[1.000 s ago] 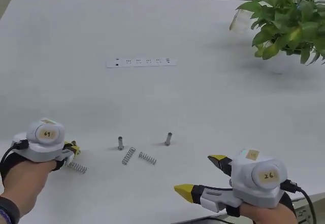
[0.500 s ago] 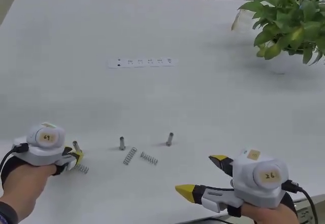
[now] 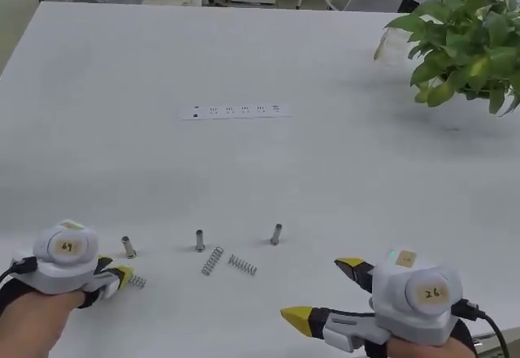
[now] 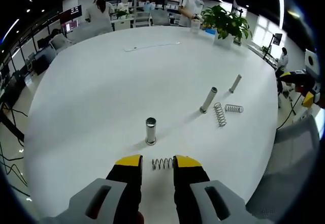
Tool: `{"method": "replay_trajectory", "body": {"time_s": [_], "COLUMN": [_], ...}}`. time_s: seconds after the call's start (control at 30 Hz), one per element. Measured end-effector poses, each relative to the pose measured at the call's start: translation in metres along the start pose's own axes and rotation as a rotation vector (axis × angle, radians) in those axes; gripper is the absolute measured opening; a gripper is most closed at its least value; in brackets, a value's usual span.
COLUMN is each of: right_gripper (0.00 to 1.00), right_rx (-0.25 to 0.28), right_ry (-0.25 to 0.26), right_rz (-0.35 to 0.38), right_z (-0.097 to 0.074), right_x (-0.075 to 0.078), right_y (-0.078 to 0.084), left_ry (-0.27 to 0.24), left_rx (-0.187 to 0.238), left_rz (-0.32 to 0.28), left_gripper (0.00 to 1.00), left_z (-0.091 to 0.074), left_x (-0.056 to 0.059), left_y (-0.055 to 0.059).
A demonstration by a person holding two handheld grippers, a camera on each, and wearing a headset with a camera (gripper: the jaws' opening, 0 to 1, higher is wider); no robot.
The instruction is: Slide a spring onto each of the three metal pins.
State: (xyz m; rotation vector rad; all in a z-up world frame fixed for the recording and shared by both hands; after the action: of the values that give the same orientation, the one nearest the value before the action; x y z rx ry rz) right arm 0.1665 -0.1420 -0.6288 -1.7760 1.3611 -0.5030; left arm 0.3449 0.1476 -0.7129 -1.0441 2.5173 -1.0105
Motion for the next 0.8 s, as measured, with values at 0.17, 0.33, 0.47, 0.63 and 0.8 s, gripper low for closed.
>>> {"method": "replay_trajectory", "body": {"time_s": [0.17, 0.33, 0.47, 0.63, 0.8], "right_gripper": [0.73, 0.73, 0.73, 0.73, 0.73], "right_rx": [-0.001, -0.001, -0.002, -0.004, -0.005], "right_ry": [-0.002, -0.004, -0.006, -0.009, -0.010], "right_rz": [-0.003, -0.001, 0.000, -0.001, -0.001], "right_z": [0.000, 0.000, 0.001, 0.001, 0.001], "right_x": [0.000, -0.001, -0.002, -0.002, -0.002], "right_y": [0.000, 0.001, 0.003, 0.004, 0.004], "left_ry": [0.006, 0.004, -0.002, -0.003, -0.006], "left_rx": [-0.010, -0.001, 0.010, 0.027, 0.039], "left_rz": [0.028, 0.025, 0.005, -0.006, -0.014], "left_gripper": [0.18, 0.19, 0.20, 0.22, 0.25], "left_z": [-0.009, -0.018, -0.025, -0.032, -0.036], "left_x": [0.000, -0.001, -0.002, -0.004, -0.009], "left_y": [0.007, 0.011, 0.013, 0.014, 0.018]}}
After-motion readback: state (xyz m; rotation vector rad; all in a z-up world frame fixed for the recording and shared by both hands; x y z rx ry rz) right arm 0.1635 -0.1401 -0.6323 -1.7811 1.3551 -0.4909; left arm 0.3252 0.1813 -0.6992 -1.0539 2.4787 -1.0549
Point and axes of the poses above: the centre of the closed fingertips' face, and the gripper's own axes: z roughly forward along the fingers, x roughly to its right, y roughly out of its underside, the point moved 6 cm from there along -z, roughly backward along the fingers, and after that the axes turned 2 degrees about x, right-handed, at the moved point
